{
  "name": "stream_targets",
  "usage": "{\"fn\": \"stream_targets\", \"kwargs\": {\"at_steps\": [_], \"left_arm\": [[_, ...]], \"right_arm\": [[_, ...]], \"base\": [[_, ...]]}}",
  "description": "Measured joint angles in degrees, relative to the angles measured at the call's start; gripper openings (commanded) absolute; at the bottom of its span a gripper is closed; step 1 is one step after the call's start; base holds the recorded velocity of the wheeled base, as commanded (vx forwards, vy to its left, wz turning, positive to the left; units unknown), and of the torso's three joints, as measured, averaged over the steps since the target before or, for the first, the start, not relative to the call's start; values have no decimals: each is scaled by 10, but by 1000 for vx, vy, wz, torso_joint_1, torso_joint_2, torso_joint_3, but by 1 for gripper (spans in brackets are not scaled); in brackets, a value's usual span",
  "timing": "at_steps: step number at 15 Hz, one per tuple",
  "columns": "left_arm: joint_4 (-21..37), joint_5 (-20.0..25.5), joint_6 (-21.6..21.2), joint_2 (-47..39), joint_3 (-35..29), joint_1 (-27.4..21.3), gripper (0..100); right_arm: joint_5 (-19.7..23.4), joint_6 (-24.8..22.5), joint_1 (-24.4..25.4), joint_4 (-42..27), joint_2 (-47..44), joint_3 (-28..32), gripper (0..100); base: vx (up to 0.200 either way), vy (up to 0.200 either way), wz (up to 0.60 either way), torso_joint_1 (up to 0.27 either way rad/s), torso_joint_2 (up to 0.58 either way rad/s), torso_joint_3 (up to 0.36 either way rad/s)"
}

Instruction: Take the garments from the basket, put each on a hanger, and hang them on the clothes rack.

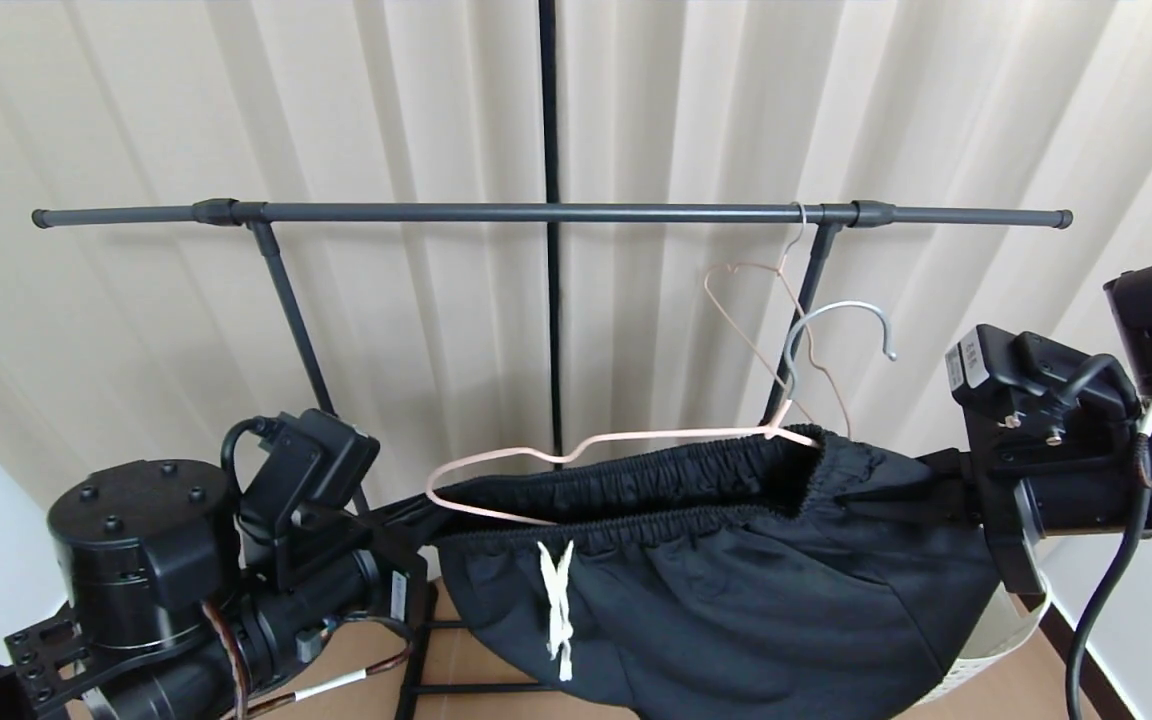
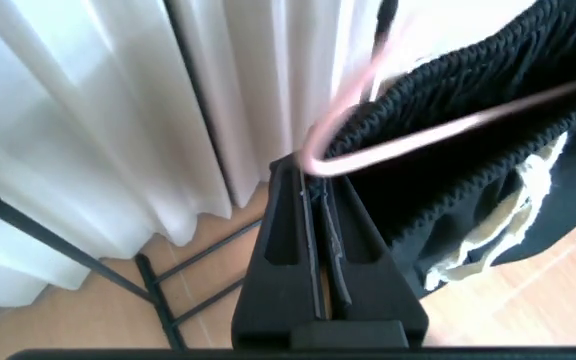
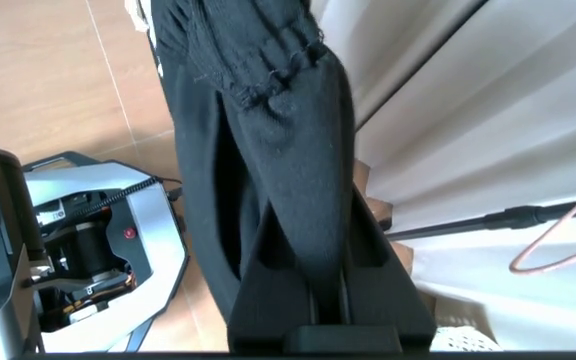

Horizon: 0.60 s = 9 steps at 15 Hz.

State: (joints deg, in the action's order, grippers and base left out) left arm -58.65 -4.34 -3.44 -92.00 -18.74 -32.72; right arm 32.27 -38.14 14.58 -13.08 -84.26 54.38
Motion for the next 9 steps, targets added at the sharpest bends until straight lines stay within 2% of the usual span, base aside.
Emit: {"fn": "stream_targets", "kwargs": {"at_steps": [5, 9], "left_arm": [[8, 2, 2, 7, -19, 37, 0], [82, 1, 6, 9, -66, 38, 0]], "right_arm": [[-52, -3, 1, 15, 0, -15, 0], [-113, -4, 15, 59, 0, -38, 0]], "base": [[0, 0, 0, 0, 0, 0], [0, 0, 0, 0, 0, 0]]}}
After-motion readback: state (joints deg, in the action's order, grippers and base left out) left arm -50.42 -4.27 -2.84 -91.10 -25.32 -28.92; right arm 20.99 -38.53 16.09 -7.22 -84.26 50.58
